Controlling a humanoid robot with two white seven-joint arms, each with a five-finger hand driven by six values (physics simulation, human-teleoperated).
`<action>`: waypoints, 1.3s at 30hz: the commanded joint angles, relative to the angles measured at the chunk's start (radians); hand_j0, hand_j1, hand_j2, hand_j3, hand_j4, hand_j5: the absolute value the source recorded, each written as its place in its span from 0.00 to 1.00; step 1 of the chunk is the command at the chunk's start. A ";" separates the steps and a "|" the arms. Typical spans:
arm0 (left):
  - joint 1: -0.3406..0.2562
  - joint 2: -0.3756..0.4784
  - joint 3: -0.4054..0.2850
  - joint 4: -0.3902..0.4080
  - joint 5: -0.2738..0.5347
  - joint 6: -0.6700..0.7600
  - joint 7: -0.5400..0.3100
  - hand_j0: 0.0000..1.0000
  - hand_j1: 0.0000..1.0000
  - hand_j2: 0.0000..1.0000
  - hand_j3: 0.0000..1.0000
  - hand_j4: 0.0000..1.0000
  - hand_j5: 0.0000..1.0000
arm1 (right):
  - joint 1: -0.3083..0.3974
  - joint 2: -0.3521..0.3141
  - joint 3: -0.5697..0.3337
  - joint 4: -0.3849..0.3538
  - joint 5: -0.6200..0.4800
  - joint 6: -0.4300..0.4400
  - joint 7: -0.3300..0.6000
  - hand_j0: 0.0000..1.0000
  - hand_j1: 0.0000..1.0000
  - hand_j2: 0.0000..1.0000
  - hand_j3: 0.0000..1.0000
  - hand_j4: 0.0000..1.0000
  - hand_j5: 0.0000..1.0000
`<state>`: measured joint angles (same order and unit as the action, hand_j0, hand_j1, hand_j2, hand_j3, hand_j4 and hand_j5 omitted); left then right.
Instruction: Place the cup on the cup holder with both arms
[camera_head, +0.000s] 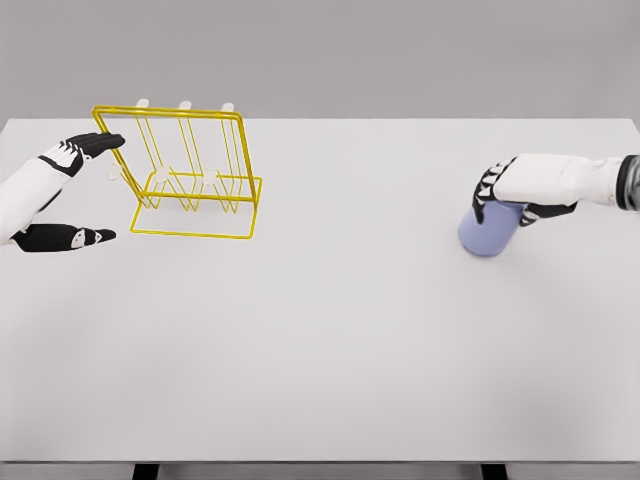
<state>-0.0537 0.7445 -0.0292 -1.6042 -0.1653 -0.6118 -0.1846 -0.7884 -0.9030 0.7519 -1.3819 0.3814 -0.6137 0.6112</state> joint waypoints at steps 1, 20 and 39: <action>0.000 0.001 0.000 0.000 0.007 0.001 0.001 1.00 1.00 1.00 1.00 1.00 1.00 | 0.000 0.004 -0.006 0.000 -0.010 0.003 0.000 0.42 0.42 0.42 0.42 0.42 0.42; 0.000 -0.001 0.000 0.000 0.007 0.001 0.001 1.00 1.00 1.00 1.00 1.00 1.00 | -0.046 0.170 0.003 -0.196 -0.013 0.003 0.000 0.41 0.41 0.41 0.41 0.41 0.41; 0.000 -0.001 0.000 -0.002 0.007 0.001 0.001 1.00 1.00 1.00 1.00 1.00 1.00 | -0.126 0.334 0.230 -0.338 -0.018 0.003 0.000 0.43 0.43 0.43 0.43 0.43 0.43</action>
<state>-0.0537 0.7430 -0.0293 -1.6058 -0.1651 -0.6117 -0.1846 -0.9143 -0.5801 0.9635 -1.7187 0.3687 -0.6144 0.6122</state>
